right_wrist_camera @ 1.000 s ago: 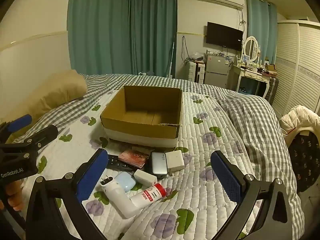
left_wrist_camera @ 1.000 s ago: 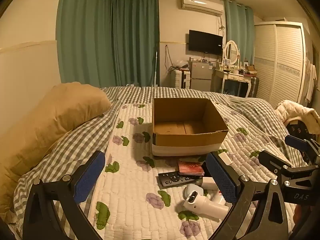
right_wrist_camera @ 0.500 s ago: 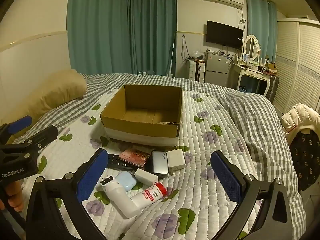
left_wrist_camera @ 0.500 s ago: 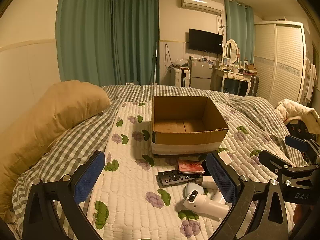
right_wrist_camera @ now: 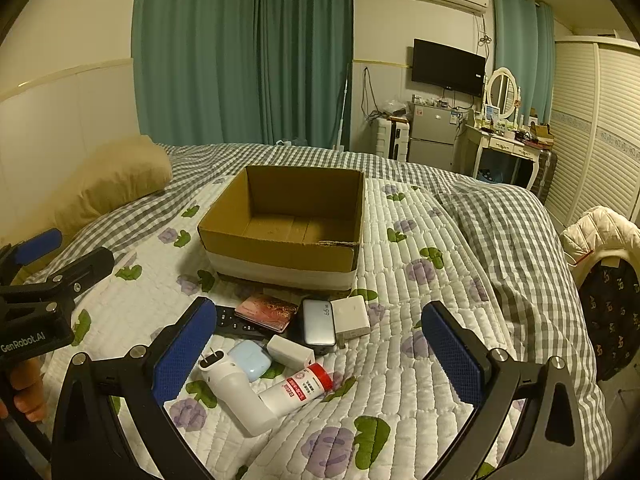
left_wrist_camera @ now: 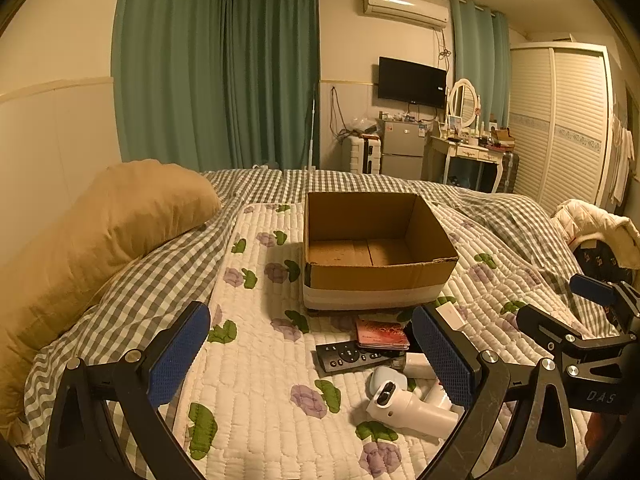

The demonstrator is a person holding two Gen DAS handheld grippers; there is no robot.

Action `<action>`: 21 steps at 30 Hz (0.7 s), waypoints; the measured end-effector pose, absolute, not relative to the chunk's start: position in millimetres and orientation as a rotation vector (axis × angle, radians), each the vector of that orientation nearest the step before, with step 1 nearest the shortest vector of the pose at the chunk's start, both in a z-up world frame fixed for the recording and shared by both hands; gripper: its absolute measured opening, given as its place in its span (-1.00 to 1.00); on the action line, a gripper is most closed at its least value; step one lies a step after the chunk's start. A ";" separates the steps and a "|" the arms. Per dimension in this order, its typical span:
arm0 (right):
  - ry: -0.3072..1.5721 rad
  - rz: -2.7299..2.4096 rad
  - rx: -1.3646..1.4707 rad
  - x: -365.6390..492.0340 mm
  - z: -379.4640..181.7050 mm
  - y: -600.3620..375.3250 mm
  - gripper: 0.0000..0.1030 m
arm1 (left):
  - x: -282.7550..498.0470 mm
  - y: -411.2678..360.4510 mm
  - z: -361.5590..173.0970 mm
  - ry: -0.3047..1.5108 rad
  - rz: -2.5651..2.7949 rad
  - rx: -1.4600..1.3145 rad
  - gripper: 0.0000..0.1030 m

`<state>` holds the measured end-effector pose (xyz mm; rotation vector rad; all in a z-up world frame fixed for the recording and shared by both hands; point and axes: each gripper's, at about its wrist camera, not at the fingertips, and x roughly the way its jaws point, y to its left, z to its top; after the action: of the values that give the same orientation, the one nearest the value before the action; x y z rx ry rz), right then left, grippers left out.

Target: Organize rigid objects

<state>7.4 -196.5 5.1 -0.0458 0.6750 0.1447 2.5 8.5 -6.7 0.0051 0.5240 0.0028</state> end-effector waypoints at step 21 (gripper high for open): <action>0.687 0.139 -0.051 9.0 2.9 -195.2 1.00 | 4.0 8.6 -10.8 0.543 0.006 0.014 1.00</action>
<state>9.0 -195.2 2.9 -0.0505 0.6875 0.1391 4.0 8.6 -10.8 0.0136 0.5431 0.0058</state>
